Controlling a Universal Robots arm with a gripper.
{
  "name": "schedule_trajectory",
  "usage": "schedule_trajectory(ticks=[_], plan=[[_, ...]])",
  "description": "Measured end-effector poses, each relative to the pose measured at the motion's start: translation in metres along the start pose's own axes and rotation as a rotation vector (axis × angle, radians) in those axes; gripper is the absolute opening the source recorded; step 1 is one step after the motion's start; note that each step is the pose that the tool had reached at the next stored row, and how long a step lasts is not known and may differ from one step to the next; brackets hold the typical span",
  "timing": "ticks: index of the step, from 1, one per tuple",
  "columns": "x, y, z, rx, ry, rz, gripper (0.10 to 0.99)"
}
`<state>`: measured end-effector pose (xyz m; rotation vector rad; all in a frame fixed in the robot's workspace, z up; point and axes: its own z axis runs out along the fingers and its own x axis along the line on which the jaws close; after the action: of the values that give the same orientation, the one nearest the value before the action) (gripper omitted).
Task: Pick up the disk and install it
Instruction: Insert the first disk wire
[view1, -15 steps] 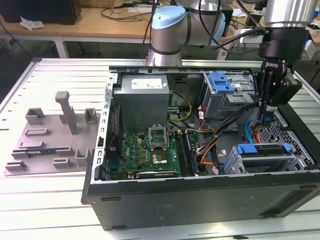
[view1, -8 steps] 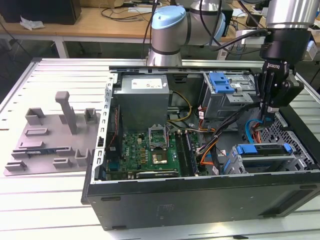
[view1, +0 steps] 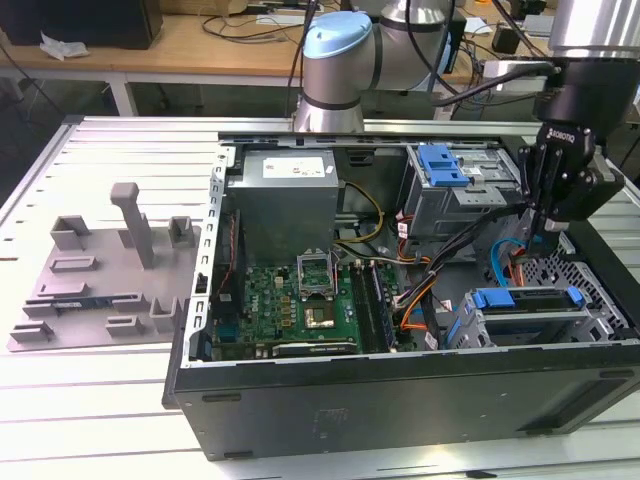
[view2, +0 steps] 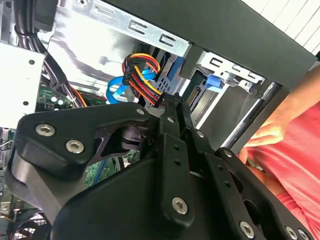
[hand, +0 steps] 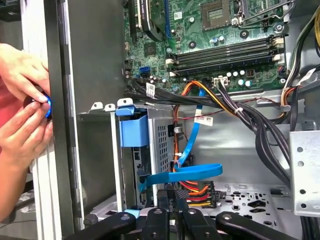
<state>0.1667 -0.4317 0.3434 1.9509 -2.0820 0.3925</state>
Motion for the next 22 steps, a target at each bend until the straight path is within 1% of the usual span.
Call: schedule_trajectory(ticks=[2,3,5,6,7,8,9,10,11,15,17,18,22], plan=[[0.0042,-0.0003,0.0008,-0.001,-0.0170,0.000,0.169],[0.0068,-0.0005,0.0012,-0.002,-0.0279,0.000,0.169],[0.0114,-0.0008,0.0017,-0.003,-0.0456,0.000,0.169],[0.0133,-0.0009,0.0018,-0.003,-0.0525,0.000,0.169],[0.0170,-0.0011,0.0020,-0.004,-0.0665,0.000,0.169],[0.0194,-0.0012,0.0022,-0.005,-0.0746,0.000,0.169],[0.0214,-0.0014,0.0024,-0.005,-0.0809,0.000,0.169],[0.0247,-0.0016,0.0032,-0.006,-0.0895,0.000,0.169],[0.0297,-0.0019,0.0051,-0.007,-0.1012,-0.001,0.169],[0.0394,-0.0026,0.0088,-0.008,-0.1245,-0.001,0.169],[0.0440,-0.0030,0.0107,-0.010,-0.1406,-0.001,0.169],[0.0470,-0.0035,0.0117,-0.011,-0.1578,-0.001,0.169],[0.0505,-0.0050,0.0116,-0.013,-0.1802,-0.002,0.169]])
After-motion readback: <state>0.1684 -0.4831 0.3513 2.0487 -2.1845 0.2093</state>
